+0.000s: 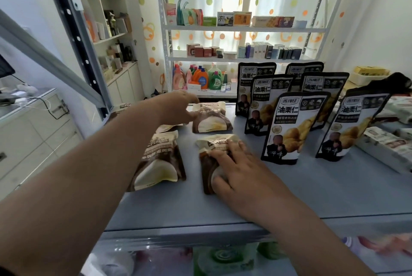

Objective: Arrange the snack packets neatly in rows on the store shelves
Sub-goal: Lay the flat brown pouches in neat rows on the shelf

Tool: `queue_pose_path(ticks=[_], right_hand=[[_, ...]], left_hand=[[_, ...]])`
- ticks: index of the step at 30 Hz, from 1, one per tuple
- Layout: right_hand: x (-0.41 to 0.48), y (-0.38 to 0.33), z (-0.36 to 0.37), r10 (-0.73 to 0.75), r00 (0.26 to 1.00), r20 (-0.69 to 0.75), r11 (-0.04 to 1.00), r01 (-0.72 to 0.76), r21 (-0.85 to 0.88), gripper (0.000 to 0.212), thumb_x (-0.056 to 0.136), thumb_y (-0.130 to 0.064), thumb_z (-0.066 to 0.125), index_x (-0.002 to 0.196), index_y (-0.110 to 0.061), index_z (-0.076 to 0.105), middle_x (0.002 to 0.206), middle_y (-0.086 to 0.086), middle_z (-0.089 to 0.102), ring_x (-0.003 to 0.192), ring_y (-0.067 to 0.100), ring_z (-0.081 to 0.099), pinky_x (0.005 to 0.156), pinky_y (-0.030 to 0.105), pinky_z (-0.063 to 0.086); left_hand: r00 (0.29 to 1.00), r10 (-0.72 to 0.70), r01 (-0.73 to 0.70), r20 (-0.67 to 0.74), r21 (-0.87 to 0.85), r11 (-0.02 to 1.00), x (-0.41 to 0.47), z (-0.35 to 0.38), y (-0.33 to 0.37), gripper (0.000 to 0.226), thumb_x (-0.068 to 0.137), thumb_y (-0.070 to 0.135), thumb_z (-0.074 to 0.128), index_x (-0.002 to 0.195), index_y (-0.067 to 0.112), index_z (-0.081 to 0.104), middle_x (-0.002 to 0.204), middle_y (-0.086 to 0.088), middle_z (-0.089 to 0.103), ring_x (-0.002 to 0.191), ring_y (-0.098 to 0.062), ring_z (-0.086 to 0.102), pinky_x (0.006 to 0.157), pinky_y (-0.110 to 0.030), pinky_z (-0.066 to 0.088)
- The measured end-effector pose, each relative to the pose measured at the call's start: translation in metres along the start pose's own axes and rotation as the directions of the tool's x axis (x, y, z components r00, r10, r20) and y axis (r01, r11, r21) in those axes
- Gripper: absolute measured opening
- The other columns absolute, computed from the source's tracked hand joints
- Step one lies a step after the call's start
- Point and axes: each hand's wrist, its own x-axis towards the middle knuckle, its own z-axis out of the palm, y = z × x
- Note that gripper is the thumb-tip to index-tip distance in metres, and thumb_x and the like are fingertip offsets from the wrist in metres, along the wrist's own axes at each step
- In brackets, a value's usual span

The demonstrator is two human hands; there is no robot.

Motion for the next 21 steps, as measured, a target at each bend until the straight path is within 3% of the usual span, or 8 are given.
queue_pose_path(ticks=[4,7,9,12,14,18,21], right_hand=[[0.01,-0.013,-0.013,-0.026,0.998,-0.05,0.999,0.028,0.032,0.048,0.098,-0.051,0.025,0.143,-0.044,0.01,0.164,0.001,0.005,0.149,0.019,-0.006,0.116,0.035,0.003],[0.032,-0.028,-0.03,-0.122,0.982,-0.145,0.992,0.119,-0.034,0.048,0.099,-0.039,0.031,0.146,-0.03,0.025,0.156,0.007,0.028,0.146,0.026,0.016,0.117,0.04,0.017],[0.058,-0.039,-0.039,-0.171,0.981,-0.091,0.982,0.162,-0.099,0.049,0.099,-0.03,0.034,0.147,-0.022,0.031,0.152,0.007,0.034,0.141,0.027,0.024,0.116,0.042,0.022],[0.106,-0.055,-0.051,-0.085,0.996,0.027,0.992,0.087,-0.086,0.047,0.098,-0.021,0.037,0.144,-0.025,0.035,0.151,0.007,0.037,0.138,0.028,0.032,0.108,0.051,0.034],[0.137,-0.068,-0.054,-0.107,0.992,0.059,0.985,0.114,-0.126,0.043,0.099,-0.021,0.039,0.142,-0.024,0.038,0.146,0.008,0.045,0.128,0.029,0.045,0.098,0.044,0.043],[0.183,-0.083,-0.052,-0.081,0.994,0.075,0.994,0.085,-0.063,0.054,0.096,-0.013,0.041,0.149,-0.026,0.034,0.153,0.006,0.038,0.127,0.029,0.046,0.085,0.035,0.044],[0.194,-0.071,-0.033,-0.062,0.998,0.01,0.997,0.062,-0.039,0.054,0.096,-0.016,0.04,0.149,-0.026,0.033,0.156,0.006,0.033,0.131,0.029,0.043,0.093,0.038,0.042]], left_hand=[[0.99,-0.109,0.107,0.091,0.026,0.994,-0.066,-0.021,-0.009,0.045,0.09,0.045,0.058,0.133,0.034,0.051,0.134,0.002,0.054,0.109,-0.014,0.053,0.091,-0.034,0.046],[0.992,-0.124,0.122,0.033,0.054,0.991,-0.119,-0.01,0.0,0.051,0.092,0.051,0.05,0.14,0.037,0.043,0.144,0.005,0.046,0.127,-0.017,0.044,0.104,-0.039,0.038],[0.993,-0.115,0.115,0.013,0.01,0.993,-0.142,0.007,0.011,0.049,0.094,0.05,0.046,0.14,0.034,0.041,0.145,0.006,0.042,0.13,-0.016,0.041,0.106,-0.037,0.037],[0.994,-0.097,0.094,-0.057,-0.048,0.994,-0.157,0.032,0.02,0.046,0.096,0.046,0.044,0.138,0.028,0.045,0.142,0.006,0.042,0.124,-0.016,0.046,0.102,-0.034,0.041],[0.982,-0.105,0.088,-0.158,-0.106,0.99,-0.162,0.043,0.019,0.048,0.096,0.044,0.044,0.141,0.028,0.043,0.146,0.008,0.039,0.127,-0.015,0.043,0.101,-0.028,0.036],[0.958,-0.056,0.033,-0.282,-0.083,0.996,-0.167,0.055,0.016,0.05,0.095,0.044,0.041,0.14,0.024,0.047,0.144,0.007,0.045,0.129,-0.012,0.04,0.105,-0.025,0.031],[0.955,-0.005,-0.012,-0.296,-0.055,0.998,-0.169,0.058,0.014,0.052,0.093,0.049,0.04,0.139,0.026,0.049,0.142,0.007,0.048,0.128,-0.011,0.04,0.106,-0.023,0.028]])
